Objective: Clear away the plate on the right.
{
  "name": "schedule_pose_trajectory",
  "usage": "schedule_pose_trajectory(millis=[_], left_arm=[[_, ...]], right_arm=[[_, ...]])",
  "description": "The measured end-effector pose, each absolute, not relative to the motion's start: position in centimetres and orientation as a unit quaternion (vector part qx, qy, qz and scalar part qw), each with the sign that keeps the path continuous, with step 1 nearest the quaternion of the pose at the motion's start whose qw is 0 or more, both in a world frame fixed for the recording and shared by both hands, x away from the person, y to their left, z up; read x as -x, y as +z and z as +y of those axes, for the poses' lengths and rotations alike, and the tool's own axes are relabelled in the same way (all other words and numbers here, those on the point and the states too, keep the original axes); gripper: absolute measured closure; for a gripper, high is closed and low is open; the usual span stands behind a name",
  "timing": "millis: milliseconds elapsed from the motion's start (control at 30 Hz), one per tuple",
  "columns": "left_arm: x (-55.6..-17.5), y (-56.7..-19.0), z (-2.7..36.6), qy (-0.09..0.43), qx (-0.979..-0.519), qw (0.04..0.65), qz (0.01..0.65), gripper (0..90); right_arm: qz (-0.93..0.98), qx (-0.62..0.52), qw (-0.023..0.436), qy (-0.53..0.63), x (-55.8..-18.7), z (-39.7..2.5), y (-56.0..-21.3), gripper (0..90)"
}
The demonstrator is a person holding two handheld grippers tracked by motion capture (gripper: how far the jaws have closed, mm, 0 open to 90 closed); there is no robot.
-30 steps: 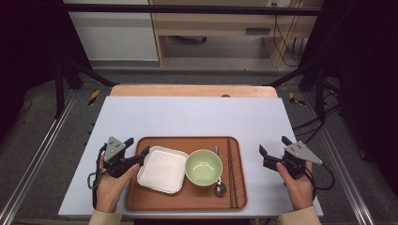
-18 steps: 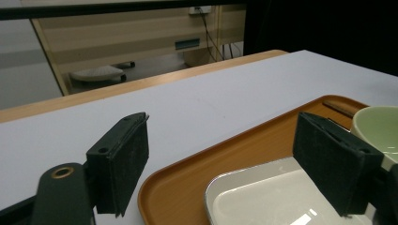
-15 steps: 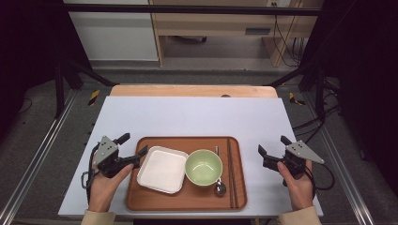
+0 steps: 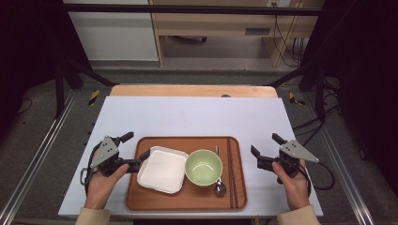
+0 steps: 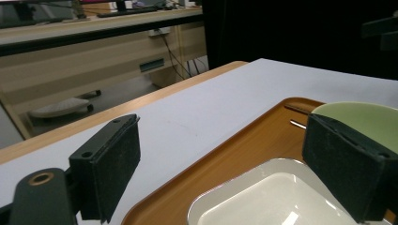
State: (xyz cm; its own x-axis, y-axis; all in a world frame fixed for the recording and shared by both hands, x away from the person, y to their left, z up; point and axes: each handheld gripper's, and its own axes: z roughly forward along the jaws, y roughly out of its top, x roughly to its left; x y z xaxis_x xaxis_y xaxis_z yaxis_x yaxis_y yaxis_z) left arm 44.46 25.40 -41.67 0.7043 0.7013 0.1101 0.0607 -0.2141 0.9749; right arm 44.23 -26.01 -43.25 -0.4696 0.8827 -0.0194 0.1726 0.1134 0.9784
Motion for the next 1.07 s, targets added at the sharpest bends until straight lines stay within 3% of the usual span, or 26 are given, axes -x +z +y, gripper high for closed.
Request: schedule_pose_trajectory(millis=[300,700,1067], left_arm=[[-45.6,-42.6,25.9,0.251,-0.728,0.589,0.246,11.4],[-45.1,-44.2,27.5,0.259,-0.74,0.566,0.255,11.4],[-44.4,-44.6,28.4,0.267,-0.729,0.566,0.276,11.4]], right_arm=[[0.698,-0.341,0.309,0.548,-44.5,-23.7,-43.2,9.3],[0.707,-0.331,0.27,0.564,-44.7,-23.1,-44.5,10.2],[0.703,-0.341,0.271,0.562,-44.4,-23.7,-45.0,11.4]])
